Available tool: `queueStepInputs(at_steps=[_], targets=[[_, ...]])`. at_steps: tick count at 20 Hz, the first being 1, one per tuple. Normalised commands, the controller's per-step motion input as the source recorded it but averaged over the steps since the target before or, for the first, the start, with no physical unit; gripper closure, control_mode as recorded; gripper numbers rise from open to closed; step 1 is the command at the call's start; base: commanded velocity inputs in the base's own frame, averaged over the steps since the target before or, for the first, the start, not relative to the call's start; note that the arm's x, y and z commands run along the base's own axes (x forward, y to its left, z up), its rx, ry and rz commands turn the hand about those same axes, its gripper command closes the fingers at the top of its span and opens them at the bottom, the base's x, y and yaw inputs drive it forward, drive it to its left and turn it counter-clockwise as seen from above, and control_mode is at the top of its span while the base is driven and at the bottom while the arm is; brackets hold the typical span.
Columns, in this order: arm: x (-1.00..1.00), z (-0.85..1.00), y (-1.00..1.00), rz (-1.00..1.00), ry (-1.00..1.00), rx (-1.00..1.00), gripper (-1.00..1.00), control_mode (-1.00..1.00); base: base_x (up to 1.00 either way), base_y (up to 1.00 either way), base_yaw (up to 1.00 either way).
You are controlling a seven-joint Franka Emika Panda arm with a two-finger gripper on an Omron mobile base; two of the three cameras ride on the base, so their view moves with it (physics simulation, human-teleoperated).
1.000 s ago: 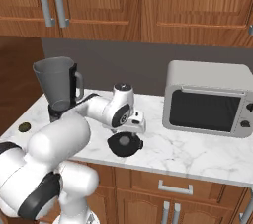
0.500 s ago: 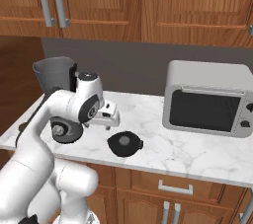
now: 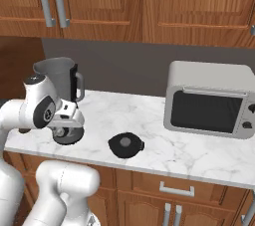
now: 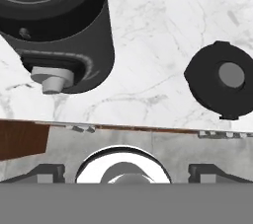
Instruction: Open the blender lid, put the kiwi in the blender, close the lid, and start the blender.
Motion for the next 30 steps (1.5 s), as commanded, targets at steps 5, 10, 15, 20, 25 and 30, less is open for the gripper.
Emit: queueStepInputs(at_steps=[5, 10, 15, 20, 25, 30], targets=[[0.0, 0.0, 1.0, 0.09, 0.0, -0.07, -1.0, -1.0, 0.0, 0.0, 0.0], [0.0, 0.0, 1.0, 0.14, 0.0, -0.07, -1.0, -1.0, 0.0, 0.0, 0.0], [0.0, 0.0, 0.94, 0.17, 0.0, -0.08, -1.0, -1.0, 0.0, 0.0, 0.0], [0.11, 0.0, 0.71, 0.17, 0.03, -0.08, -1.0, -1.0, 0.0, 0.0, 0.0], [0.43, -0.01, 0.3, 0.12, 0.1, -0.03, -1.0, -1.0, 0.0, 0.0, 0.0], [0.47, -0.15, 0.25, 0.04, 0.15, -0.01, -1.0, -1.0, 0.0, 0.0, 0.0]])
